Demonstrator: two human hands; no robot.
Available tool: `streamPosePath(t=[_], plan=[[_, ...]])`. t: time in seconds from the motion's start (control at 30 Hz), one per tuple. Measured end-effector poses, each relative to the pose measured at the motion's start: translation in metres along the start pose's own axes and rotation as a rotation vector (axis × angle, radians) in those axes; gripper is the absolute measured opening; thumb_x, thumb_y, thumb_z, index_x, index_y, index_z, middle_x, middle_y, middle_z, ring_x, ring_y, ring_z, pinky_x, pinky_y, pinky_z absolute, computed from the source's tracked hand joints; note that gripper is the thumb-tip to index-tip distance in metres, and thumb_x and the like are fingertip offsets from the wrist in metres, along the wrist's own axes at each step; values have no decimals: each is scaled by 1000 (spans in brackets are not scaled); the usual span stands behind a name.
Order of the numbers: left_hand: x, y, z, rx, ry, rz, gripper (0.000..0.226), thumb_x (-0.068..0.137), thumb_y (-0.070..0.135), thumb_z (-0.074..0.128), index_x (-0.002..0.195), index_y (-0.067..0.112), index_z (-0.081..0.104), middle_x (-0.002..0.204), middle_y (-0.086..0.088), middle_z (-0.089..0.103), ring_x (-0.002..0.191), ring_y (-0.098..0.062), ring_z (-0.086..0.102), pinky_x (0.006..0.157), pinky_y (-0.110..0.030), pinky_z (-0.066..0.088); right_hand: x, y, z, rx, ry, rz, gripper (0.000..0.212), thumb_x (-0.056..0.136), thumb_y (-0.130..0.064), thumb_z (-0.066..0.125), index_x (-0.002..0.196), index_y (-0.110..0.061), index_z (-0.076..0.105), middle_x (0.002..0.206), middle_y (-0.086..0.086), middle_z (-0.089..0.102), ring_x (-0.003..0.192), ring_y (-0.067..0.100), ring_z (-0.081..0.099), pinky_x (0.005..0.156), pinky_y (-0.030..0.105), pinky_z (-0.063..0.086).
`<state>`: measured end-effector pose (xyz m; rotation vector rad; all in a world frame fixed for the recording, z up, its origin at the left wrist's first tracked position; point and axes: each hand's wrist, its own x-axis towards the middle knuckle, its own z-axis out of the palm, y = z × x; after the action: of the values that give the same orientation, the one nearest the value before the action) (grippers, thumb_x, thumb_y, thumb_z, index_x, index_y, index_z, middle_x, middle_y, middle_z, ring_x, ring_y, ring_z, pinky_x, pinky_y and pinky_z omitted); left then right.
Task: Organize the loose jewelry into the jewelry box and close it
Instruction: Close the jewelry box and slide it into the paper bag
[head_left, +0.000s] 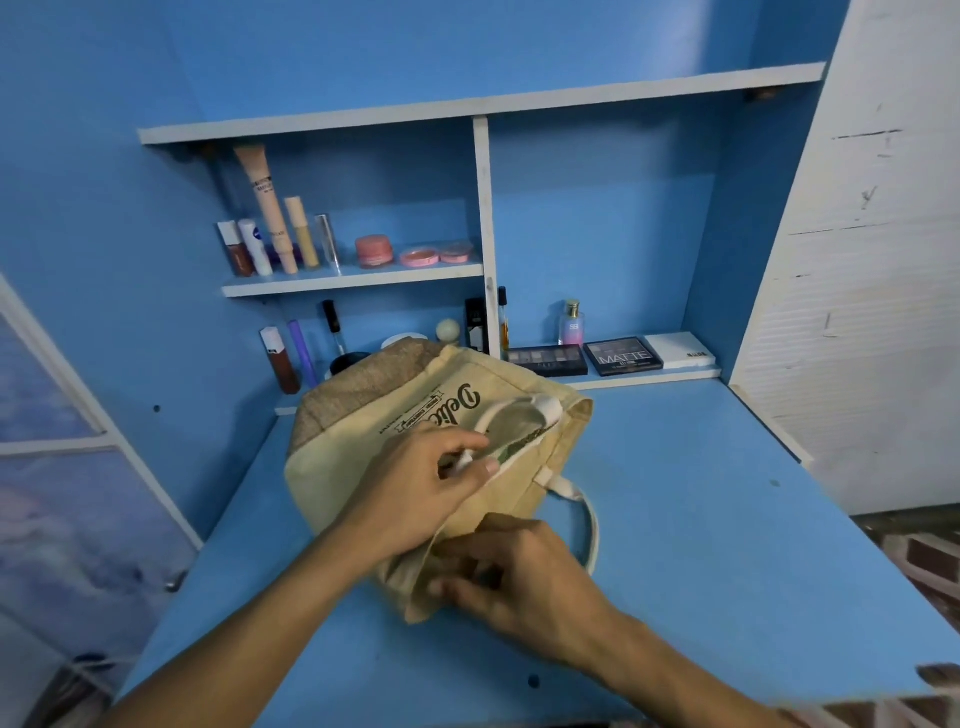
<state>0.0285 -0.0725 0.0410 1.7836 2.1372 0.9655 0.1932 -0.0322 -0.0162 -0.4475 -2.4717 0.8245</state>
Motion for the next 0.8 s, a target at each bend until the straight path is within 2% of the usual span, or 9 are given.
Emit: streamPosePath(t=[0.13,0.23,0.37,0.43,0.47,0.5,0.6,0.7,0.8], plan=[[-2,2,-3,-22,71,-7,31,91,49,67,117,33,74,115,17,71,104,7,61,92,-20,50,9,-18,24,78,37,20,13,79,-36,61,82,-25,68,71,-13,54,65,4,49,62,29,43],[-3,-1,-2,-59,77,-20,29,91,48,69,115,33,75,107,21,72,89,13,62,78,-11,48,13,-22,35,58,101,95,14,75,-34,59,78,-24,68,69,-6,63,66,12,58,61,32,47],[-5,-1,-4,-86,115,-29,26,89,47,71,111,34,76,102,25,72,93,9,65,84,-21,55,18,-21,47,-115,219,116,17,72,-41,63,74,-25,68,69,-5,63,63,15,56,59,35,45],[-4,-2,-7,-149,141,-44,21,89,42,73,107,33,77,81,29,70,74,11,63,69,-16,52,23,-16,52,-160,322,86,15,67,-39,64,65,-24,63,65,-8,56,60,18,50,55,35,41],[-3,-1,-8,-177,155,-51,18,89,38,74,106,31,78,69,30,66,63,12,59,60,-9,45,26,-14,53,-143,345,100,15,67,-39,64,65,-24,61,65,-9,54,59,19,48,55,35,41],[-2,-2,-8,-192,173,-50,17,89,35,75,105,30,78,65,29,65,56,12,55,55,-7,40,27,-12,54,-110,331,119,14,68,-39,65,67,-25,61,65,-10,53,60,18,48,56,35,42],[-2,0,-11,-213,206,-24,16,89,32,76,104,29,79,82,20,72,54,13,53,56,-5,38,30,-11,52,25,229,139,11,72,-35,67,70,-24,64,66,-8,56,62,13,52,59,35,46],[-3,1,-11,-246,194,-18,16,89,31,75,104,26,79,75,16,69,48,12,51,51,-5,35,35,-10,42,349,119,288,12,66,-37,64,68,-26,63,68,-6,67,64,8,62,64,36,54],[-5,4,-12,-209,199,-8,18,89,35,75,105,27,78,76,19,69,52,12,53,53,-6,37,34,-5,40,430,112,252,4,70,-39,62,68,-35,61,66,-11,66,63,5,62,65,36,55]])
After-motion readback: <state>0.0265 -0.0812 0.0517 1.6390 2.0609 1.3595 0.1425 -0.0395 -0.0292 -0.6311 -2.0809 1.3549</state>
